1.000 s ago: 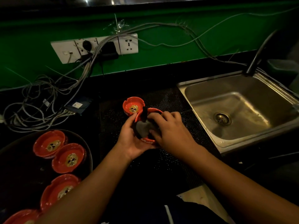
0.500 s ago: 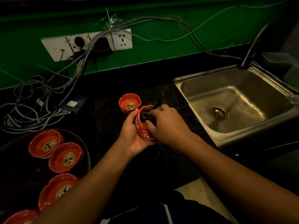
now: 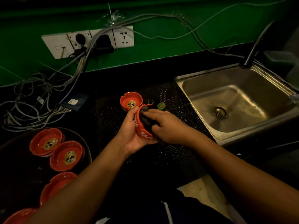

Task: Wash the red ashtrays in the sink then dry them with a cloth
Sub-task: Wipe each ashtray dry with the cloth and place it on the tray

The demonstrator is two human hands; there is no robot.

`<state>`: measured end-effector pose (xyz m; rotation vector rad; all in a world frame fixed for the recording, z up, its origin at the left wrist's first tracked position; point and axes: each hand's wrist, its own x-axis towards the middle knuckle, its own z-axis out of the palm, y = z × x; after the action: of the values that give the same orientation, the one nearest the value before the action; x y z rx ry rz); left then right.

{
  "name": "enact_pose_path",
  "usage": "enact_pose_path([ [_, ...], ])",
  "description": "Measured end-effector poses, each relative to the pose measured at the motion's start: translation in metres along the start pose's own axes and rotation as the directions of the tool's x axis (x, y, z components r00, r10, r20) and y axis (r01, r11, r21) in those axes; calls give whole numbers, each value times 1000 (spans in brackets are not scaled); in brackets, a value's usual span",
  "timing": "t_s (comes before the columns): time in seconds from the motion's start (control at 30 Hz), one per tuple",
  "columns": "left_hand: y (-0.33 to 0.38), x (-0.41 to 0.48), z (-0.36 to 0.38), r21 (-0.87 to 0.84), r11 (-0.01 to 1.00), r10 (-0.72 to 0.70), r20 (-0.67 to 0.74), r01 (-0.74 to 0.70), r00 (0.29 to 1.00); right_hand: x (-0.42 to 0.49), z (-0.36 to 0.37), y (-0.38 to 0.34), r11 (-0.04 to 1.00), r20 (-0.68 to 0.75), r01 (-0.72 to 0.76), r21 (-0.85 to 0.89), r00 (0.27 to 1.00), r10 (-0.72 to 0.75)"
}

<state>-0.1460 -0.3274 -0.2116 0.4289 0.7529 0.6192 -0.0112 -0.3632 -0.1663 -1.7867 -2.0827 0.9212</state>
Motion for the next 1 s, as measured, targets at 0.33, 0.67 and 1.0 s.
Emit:
enact_pose_path([
  [0.33, 1, 4, -3, 130, 991, -26, -28, 29, 999, -13, -28, -14, 986, 320, -77, -145, 940, 120],
  [0.67, 2, 4, 3, 84, 996, -41, 1, 41, 999, -6, -19, -1, 944, 83, -41, -328, 994, 72],
  [1.0, 6, -1, 3, 144, 989, -22, -38, 27, 999, -6, -23, -11, 923, 70, -95, -373, 989, 130],
])
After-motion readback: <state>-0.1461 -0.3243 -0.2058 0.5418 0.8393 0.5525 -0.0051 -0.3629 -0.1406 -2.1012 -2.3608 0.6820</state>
